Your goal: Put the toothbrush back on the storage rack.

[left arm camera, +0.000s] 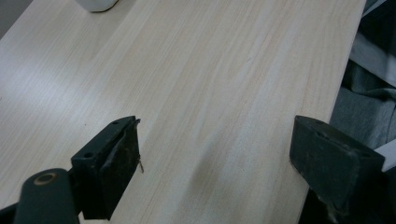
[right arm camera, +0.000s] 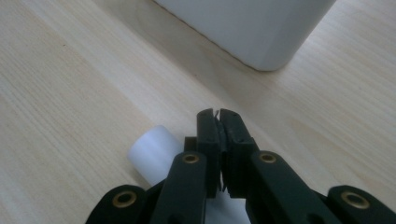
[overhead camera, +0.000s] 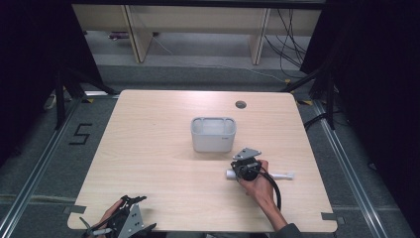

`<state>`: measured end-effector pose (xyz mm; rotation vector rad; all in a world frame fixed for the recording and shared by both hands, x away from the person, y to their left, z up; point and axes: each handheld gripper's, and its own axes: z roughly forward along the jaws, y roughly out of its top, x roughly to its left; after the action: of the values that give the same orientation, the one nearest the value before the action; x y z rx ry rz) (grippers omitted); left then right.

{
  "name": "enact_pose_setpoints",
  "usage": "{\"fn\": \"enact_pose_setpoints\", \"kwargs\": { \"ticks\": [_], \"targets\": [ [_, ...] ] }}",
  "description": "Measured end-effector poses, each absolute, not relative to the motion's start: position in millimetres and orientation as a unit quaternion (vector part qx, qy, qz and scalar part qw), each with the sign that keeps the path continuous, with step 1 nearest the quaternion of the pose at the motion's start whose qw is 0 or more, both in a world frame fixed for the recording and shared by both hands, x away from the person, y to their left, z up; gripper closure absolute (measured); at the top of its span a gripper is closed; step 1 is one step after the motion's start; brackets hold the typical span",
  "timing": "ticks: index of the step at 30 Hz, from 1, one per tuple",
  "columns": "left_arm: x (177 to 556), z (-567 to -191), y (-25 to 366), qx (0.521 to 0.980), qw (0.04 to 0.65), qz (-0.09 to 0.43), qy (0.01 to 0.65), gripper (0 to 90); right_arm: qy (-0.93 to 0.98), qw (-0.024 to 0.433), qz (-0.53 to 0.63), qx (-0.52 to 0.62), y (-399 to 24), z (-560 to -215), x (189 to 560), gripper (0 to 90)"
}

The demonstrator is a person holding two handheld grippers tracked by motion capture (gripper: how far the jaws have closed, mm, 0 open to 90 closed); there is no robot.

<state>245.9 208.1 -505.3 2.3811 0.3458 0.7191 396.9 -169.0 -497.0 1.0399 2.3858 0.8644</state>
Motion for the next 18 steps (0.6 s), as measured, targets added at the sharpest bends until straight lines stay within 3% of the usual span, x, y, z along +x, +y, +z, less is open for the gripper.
{"fn": "enact_pose_setpoints", "kwargs": {
  "ticks": [18],
  "targets": [
    [246.2,-504.9,208.2,0.901,0.312,0.272,0.130,15.6,0.873,0.182,0.287,0.349,-165.7,-497.8,378.7,88.2]
  ]
}}
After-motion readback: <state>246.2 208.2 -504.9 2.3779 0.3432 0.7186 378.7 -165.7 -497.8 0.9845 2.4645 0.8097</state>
